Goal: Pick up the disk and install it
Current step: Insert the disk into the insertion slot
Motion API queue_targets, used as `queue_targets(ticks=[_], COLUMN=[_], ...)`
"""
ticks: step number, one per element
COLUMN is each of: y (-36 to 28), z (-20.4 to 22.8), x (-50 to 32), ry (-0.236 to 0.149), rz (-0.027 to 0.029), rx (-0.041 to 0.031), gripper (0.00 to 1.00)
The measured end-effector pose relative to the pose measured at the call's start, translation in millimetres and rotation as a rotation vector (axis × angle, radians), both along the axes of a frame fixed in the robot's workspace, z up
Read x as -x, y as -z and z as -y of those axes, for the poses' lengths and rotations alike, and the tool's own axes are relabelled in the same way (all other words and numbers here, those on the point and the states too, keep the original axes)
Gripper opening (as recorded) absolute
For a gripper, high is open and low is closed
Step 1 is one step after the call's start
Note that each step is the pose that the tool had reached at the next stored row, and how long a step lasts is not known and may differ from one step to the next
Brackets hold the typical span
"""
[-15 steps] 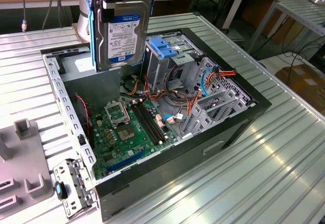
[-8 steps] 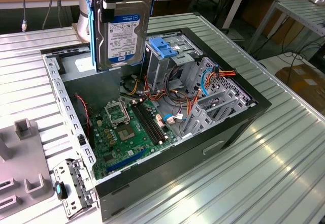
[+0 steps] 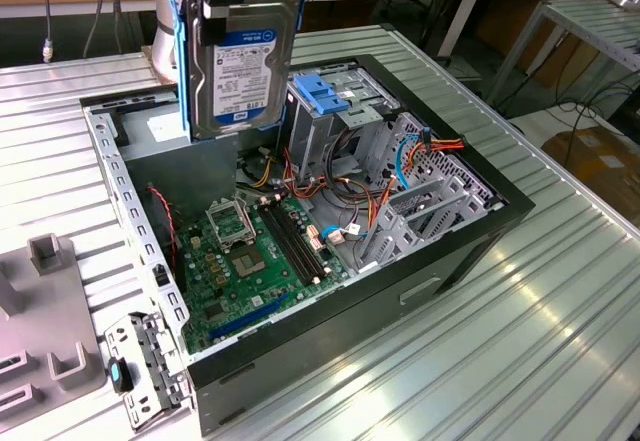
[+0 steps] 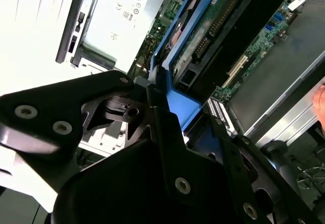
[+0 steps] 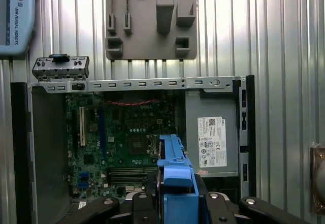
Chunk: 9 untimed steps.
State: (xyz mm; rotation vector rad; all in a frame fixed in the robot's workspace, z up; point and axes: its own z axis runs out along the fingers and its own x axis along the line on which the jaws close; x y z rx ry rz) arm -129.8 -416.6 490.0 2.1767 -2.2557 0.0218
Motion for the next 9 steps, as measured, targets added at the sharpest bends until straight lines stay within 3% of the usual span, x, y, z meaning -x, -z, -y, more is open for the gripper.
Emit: queue_targets(ticks=[9], y=[0.1], z=[7.8], x=[0.0], ry=[0.000], rz=[0.0000], rx=[-0.0001], gripper=[0.37])
